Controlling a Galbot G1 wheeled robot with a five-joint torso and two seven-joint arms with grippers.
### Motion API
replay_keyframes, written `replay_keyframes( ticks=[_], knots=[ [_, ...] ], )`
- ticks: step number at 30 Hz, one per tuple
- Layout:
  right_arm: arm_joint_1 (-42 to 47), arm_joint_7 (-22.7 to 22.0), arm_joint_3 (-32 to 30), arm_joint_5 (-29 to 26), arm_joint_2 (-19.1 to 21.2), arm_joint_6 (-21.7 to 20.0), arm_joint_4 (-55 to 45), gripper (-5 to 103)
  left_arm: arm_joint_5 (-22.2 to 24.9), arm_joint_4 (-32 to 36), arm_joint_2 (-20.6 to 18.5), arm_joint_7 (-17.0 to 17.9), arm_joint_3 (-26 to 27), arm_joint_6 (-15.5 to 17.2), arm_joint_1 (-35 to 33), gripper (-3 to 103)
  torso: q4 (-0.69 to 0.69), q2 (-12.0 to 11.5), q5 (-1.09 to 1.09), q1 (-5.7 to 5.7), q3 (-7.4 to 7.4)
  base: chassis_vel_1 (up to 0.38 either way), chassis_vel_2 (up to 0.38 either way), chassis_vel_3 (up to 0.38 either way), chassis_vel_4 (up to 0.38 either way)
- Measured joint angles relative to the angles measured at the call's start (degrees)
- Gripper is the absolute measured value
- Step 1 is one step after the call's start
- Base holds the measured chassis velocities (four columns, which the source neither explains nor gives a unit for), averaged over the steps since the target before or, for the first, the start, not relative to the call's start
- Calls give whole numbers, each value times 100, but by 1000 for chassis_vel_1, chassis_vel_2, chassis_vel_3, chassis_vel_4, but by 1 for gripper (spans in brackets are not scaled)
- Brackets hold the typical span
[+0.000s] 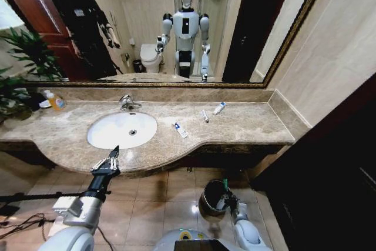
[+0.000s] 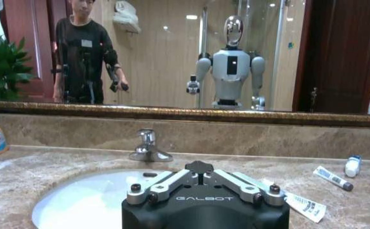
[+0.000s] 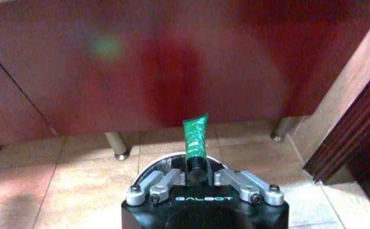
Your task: Pick up the trash from the sink and place it in the trash bin.
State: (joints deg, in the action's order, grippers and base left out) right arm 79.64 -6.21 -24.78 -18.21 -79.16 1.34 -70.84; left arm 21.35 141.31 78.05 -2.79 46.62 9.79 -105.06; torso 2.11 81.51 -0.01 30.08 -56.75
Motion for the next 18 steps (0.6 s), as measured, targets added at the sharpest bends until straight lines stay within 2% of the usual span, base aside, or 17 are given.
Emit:
replay_keyframes(
  ticks=[15, 17, 18],
  knots=[
    [-492, 136, 25, 157, -146, 169, 902, 19, 0, 0, 0, 0, 0, 0, 0, 0, 0, 0, 0, 0, 0, 0, 0, 0, 0],
    [-510, 139, 27, 210, -158, 231, 953, 16, 0, 0, 0, 0, 0, 0, 0, 0, 0, 0, 0, 0, 0, 0, 0, 0, 0],
    [-516, 146, 26, 267, -164, 269, 978, 25, 0, 0, 0, 0, 0, 0, 0, 0, 0, 0, 1, 0, 0, 0, 0, 0, 0]
  ],
)
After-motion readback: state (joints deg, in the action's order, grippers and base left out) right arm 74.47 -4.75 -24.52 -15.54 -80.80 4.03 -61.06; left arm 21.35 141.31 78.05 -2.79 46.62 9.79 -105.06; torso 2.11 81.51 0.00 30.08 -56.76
